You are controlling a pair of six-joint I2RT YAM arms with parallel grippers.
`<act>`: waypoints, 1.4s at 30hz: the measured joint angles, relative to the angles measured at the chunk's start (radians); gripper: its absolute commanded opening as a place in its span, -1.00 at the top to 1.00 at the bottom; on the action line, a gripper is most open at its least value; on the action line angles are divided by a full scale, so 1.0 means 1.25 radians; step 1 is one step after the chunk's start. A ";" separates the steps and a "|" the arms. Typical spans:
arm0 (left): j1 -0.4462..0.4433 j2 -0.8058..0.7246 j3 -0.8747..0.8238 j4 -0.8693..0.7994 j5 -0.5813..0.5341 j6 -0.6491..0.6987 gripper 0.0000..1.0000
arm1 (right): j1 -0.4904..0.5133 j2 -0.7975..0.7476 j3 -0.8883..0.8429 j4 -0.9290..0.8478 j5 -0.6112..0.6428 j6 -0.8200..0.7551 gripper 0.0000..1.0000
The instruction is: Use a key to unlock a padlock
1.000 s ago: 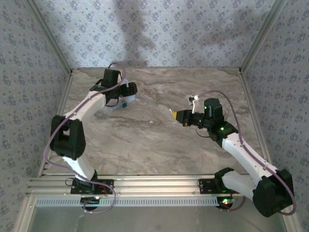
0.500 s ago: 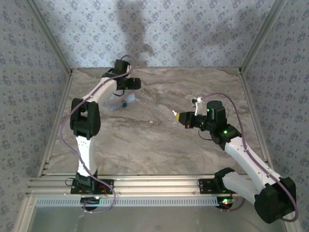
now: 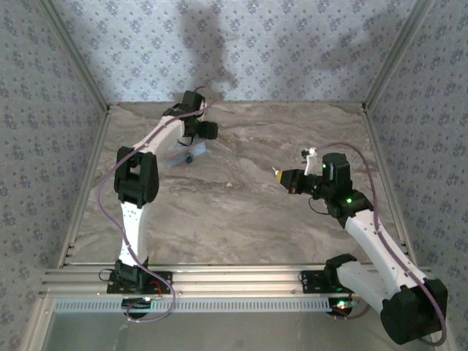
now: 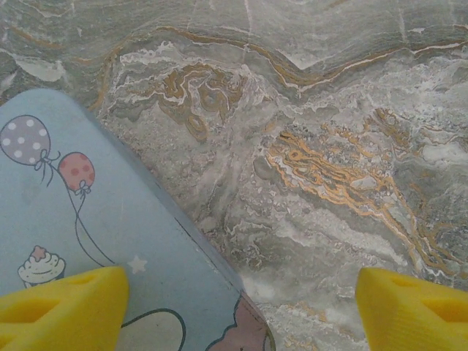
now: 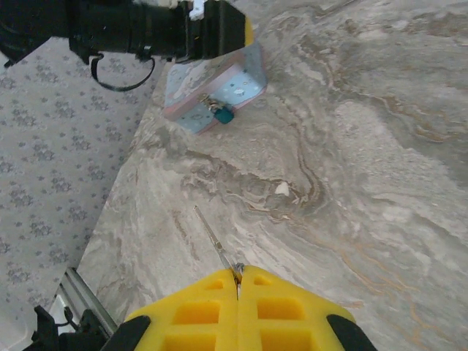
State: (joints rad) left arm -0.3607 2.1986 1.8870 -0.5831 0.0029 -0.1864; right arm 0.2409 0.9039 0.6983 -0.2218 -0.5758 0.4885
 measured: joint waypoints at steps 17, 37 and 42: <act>-0.190 -0.242 -0.354 0.093 -0.013 -0.056 -0.59 | -0.206 -0.061 0.000 -0.096 -0.102 -0.022 0.96; -0.415 -0.279 -0.409 0.144 0.046 -0.161 -0.55 | -0.267 -0.118 0.000 -0.162 -0.132 -0.045 0.96; -0.419 -0.219 -0.339 0.158 0.083 -0.161 -0.54 | -0.268 -0.119 0.000 -0.166 -0.132 -0.045 0.96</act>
State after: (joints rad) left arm -0.8841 1.9244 1.4635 -0.3855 0.1070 -0.3874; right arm -0.0940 0.7551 0.6983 -0.4290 -0.7410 0.4316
